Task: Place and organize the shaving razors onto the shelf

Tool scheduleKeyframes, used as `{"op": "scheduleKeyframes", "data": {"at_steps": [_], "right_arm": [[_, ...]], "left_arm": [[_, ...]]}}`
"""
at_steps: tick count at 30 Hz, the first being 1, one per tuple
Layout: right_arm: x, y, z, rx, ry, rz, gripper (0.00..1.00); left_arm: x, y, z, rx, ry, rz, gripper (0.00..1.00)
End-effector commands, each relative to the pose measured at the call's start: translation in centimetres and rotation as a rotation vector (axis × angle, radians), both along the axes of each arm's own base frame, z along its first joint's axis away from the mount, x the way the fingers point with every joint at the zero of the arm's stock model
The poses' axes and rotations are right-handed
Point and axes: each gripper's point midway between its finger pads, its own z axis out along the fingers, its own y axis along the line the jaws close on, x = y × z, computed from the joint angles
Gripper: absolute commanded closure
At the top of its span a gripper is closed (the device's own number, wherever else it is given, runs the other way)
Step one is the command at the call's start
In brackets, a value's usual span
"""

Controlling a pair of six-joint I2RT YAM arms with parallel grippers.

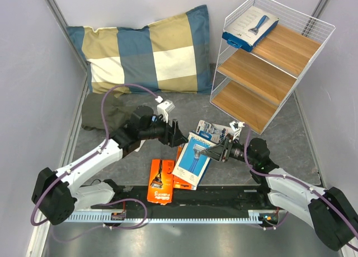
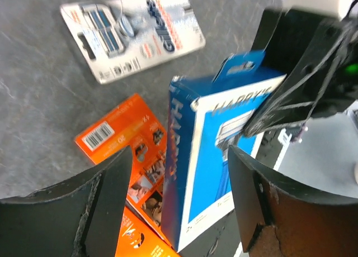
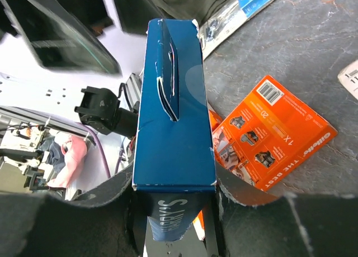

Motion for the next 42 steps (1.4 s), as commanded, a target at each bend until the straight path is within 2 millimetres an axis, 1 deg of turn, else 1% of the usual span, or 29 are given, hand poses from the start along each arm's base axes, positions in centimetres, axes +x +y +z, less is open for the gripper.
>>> {"op": "scheduleKeyframes", "data": {"at_steps": [1, 2, 3, 6, 10, 13, 14, 16, 17, 18, 19, 20, 22, 23, 25, 26, 28, 29, 31, 32, 33, 34, 35, 36, 37, 39, 40, 41, 42], "right_arm": [[1.1, 0.4, 2.5, 0.028, -0.088, -0.017, 0.68], [1.3, 0.3, 2.4, 0.024, -0.080, -0.029, 0.70], [1.5, 0.3, 2.6, 0.028, -0.084, -0.037, 0.71], [2.0, 0.2, 3.4, 0.041, -0.098, -0.062, 0.73], [3.1, -0.2, 4.8, 0.059, -0.108, -0.130, 0.73], [4.0, -1.0, 5.6, 0.065, -0.102, -0.212, 0.74], [4.1, -1.5, 6.4, 0.084, -0.121, -0.243, 0.74], [5.0, -2.5, 7.0, 0.093, -0.118, -0.332, 0.76], [5.0, -3.1, 8.1, 0.116, -0.144, -0.361, 0.76], [5.7, -4.0, 8.6, 0.124, -0.149, -0.431, 0.76], [5.9, -4.6, 8.8, 0.120, -0.138, -0.468, 0.77], [5.7, -5.3, 10.0, 0.148, -0.164, -0.500, 0.77], [6.3, -7.0, 10.9, 0.165, -0.165, -0.602, 0.77], [6.1, -7.9, 12.1, 0.201, -0.189, -0.639, 0.76], [6.4, -9.5, 12.9, 0.232, -0.198, -0.725, 0.76], [6.0, -10.3, 13.9, 0.267, -0.220, -0.748, 0.75], [6.1, -11.6, 14.6, 0.302, -0.220, -0.817, 0.73], [5.6, -12.2, 15.4, 0.342, -0.233, -0.830, 0.73], [5.2, -13.2, 16.5, 0.407, -0.258, -0.857, 0.73], [5.0, -13.4, 16.9, 0.428, -0.264, -0.862, 0.73], [4.9, -13.5, 16.8, 0.445, -0.260, -0.865, 0.74], [4.5, -13.8, 17.6, 0.485, -0.277, -0.864, 0.73], [4.4, -14.1, 17.8, 0.505, -0.281, -0.871, 0.73], [4.3, -14.1, 17.6, 0.525, -0.272, -0.866, 0.73], [3.8, -14.5, 18.4, 0.567, -0.292, -0.862, 0.73], [3.5, -14.4, 18.5, 0.594, -0.287, -0.848, 0.73], [3.4, -14.4, 18.6, 0.598, -0.290, -0.843, 0.73], [3.3, -14.3, 18.8, 0.601, -0.293, -0.834, 0.73], [3.2, -14.0, 18.8, 0.598, -0.293, -0.819, 0.73]], "left_arm": [[1.8, 0.5, 4.5, -0.029, -0.087, 0.107, 0.24], [1.9, 0.7, 4.8, -0.032, -0.091, 0.118, 0.24], [2.1, 0.9, 5.6, -0.043, -0.105, 0.135, 0.24], [2.3, 1.5, 6.6, -0.049, -0.124, 0.173, 0.23], [1.9, 1.8, 7.5, -0.074, -0.118, 0.195, 0.21], [1.7, 2.0, 7.9, -0.095, -0.101, 0.213, 0.20], [1.7, 2.0, 7.8, -0.098, -0.089, 0.219, 0.19], [1.7, 2.0, 7.9, -0.104, -0.078, 0.227, 0.18], [1.7, 2.0, 7.7, -0.108, -0.062, 0.236, 0.18], [1.7, 2.1, 7.6, -0.109, -0.057, 0.243, 0.18], [1.7, 2.1, 7.6, -0.111, -0.052, 0.245, 0.18], [1.7, 2.1, 7.6, -0.116, -0.042, 0.256, 0.18], [1.8, 2.2, 7.7, -0.123, -0.039, 0.267, 0.18], [1.7, 2.2, 7.6, -0.130, -0.031, 0.271, 0.18], [1.8, 2.1, 7.7, -0.146, -0.030, 0.273, 0.17], [1.7, 2.1, 7.3, -0.153, -0.013, 0.275, 0.17], [1.4, 1.4, 7.4, -0.186, -0.008, 0.242, 0.17], [1.1, 1.2, 6.7, -0.192, 0.017, 0.231, 0.17], [0.5, 0.2, 6.5, -0.251, 0.032, 0.175, 0.17], [0.3, -0.3, 7.0, -0.289, 0.020, 0.148, 0.16], [-0.3, -0.7, 7.2, -0.318, 0.026, 0.102, 0.16], [-0.3, -1.3, 8.5, -0.383, -0.018, 0.070, 0.17], [-0.7, -1.5, 7.6, -0.400, 0.012, 0.057, 0.17], [-1.2, -1.8, 7.7, -0.421, 0.018, 0.021, 0.17], [-1.3, -2.1, 8.2, -0.468, -0.003, -0.002, 0.16], [-1.9, -2.5, 8.5, -0.500, -0.010, -0.055, 0.16], [-2.0, -2.7, 8.1, -0.510, 0.007, -0.069, 0.16], [-2.1, -2.9, 9.2, -0.551, -0.034, -0.095, 0.17], [-2.5, -3.0, 9.4, -0.566, -0.039, -0.122, 0.17]]}}
